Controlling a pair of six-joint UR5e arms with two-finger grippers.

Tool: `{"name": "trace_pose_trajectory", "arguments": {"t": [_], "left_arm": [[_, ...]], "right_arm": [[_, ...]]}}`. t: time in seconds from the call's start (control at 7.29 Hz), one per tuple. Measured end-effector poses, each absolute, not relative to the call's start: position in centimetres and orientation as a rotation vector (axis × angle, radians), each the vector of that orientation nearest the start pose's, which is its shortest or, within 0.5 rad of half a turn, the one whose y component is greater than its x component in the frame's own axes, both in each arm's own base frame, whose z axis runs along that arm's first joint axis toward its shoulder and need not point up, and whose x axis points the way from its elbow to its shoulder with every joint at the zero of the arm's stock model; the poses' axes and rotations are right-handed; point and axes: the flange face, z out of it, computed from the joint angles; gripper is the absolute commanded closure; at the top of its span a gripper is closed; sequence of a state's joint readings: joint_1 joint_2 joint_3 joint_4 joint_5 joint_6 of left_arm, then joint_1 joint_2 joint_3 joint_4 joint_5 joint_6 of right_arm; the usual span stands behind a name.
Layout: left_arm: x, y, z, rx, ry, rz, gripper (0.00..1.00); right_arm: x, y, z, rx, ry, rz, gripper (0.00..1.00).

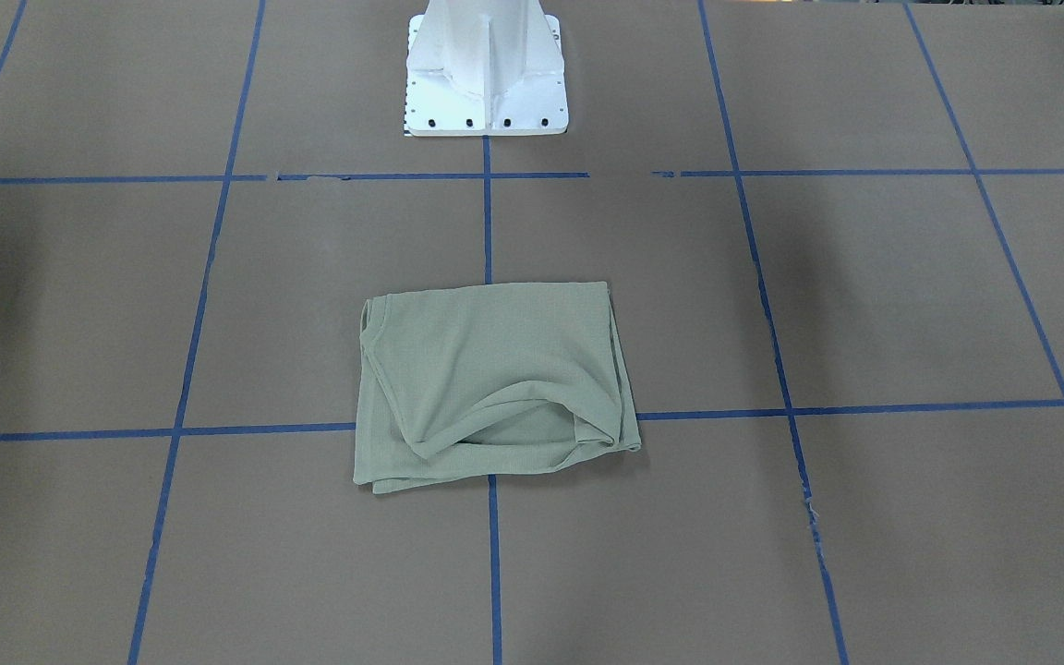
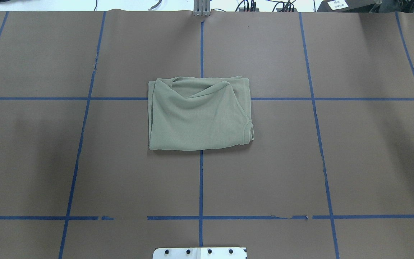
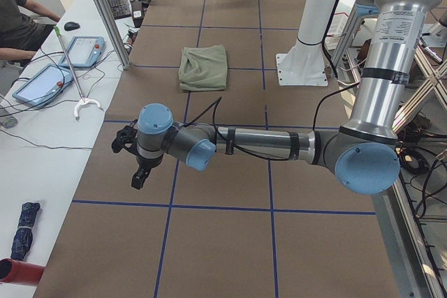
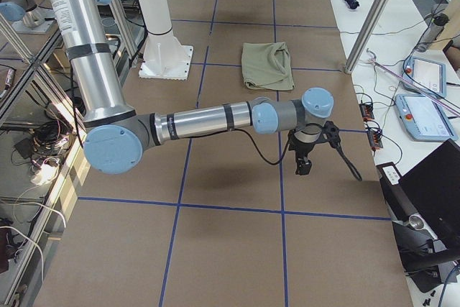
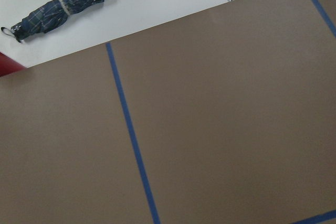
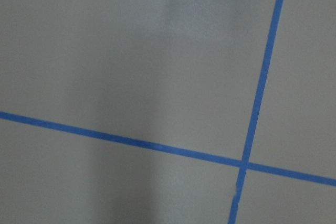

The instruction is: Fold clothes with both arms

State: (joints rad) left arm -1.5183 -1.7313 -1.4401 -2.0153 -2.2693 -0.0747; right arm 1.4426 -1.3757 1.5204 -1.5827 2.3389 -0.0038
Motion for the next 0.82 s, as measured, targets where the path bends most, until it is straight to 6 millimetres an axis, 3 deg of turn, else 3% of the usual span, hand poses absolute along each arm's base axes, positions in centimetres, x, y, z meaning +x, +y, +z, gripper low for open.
{"name": "trace_pose_trajectory", "arguments": {"t": [0.41,0.82], "left_arm": [[-4.2,-56.3,62.1,0.307,0.703,0.106,0.0],[-4.4,-54.3,63.1,0.131,0.692,0.182,0.0]], "right_arm": [[-0.8,-55.9,61.5,0.027,-0.748,-0.13,0.0],[1.6,-54.2,63.5,-0.003,-0.76,-0.057,0.0]]}}
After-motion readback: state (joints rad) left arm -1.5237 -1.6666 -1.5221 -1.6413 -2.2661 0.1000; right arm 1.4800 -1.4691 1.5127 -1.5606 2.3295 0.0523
